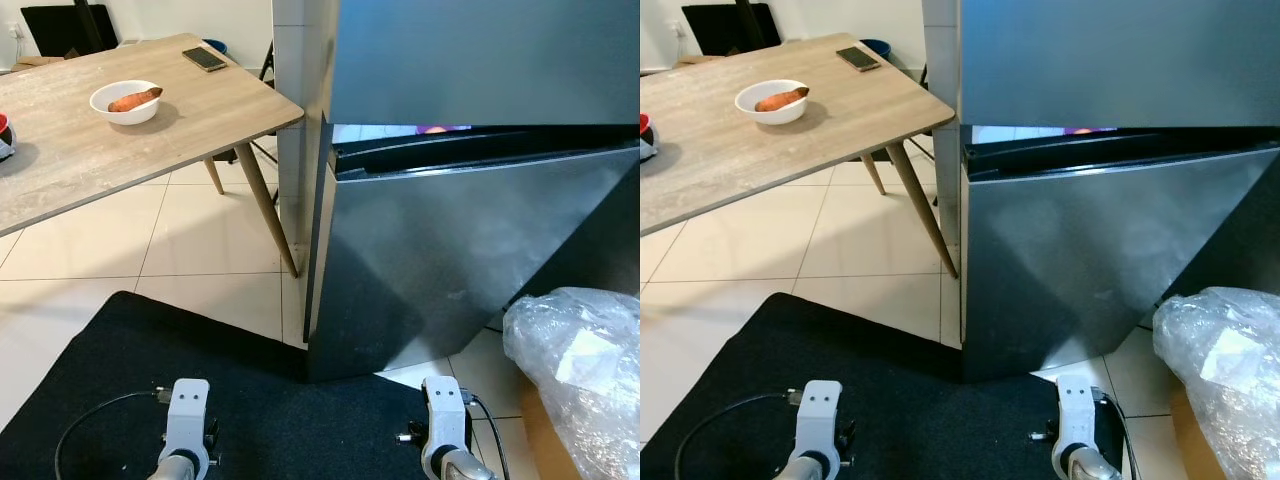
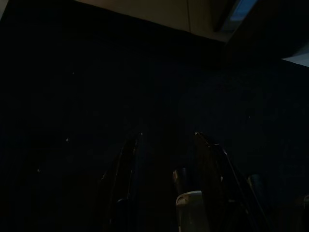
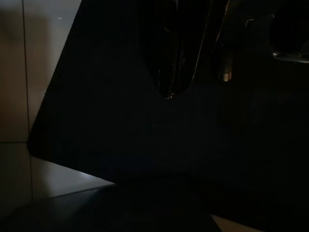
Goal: Restocking fridge
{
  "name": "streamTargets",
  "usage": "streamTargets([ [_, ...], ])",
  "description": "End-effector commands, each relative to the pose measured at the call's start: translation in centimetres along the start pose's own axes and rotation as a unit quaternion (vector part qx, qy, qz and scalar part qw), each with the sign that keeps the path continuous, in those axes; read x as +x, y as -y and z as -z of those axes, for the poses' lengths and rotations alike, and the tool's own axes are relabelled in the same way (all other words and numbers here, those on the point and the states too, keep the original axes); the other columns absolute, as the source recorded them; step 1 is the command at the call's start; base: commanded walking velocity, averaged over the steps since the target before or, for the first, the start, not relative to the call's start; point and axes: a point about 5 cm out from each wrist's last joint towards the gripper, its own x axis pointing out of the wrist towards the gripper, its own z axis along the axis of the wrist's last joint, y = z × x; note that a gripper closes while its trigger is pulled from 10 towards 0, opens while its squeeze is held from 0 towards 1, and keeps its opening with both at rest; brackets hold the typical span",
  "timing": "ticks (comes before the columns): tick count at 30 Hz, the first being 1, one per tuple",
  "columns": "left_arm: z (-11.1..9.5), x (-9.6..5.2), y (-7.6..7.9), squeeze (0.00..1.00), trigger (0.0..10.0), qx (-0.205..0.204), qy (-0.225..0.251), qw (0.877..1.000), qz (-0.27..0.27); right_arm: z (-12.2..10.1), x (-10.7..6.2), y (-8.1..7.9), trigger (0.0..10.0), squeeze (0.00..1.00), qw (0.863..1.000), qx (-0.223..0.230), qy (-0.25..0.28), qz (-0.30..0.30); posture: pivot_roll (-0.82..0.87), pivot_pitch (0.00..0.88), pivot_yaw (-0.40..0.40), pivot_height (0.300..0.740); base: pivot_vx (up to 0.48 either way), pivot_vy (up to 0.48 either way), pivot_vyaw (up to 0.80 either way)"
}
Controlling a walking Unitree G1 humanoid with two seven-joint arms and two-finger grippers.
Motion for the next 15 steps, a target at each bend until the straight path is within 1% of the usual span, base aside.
streamTargets([
  [1, 0.69, -0.24, 0.27, 0.0, 10.0, 0.009, -0.012, 1.0, 0.005, 0.88, -0.27, 0.14, 10.0, 0.0, 1.0, 0.006, -0.011, 0.005, -0.08, 0.08, -0.003, 0.738, 0.0, 0.0, 0.0],
  [15, 0.46, -0.17, 0.32, 0.0, 10.0, 0.012, -0.006, 1.0, 0.003, 0.92, -0.27, 0.1, 10.0, 0.0, 1.0, 0.009, -0.012, 0.007, -0.08, 0.08, 0.003, 0.738, 0.0, 0.0, 0.0],
])
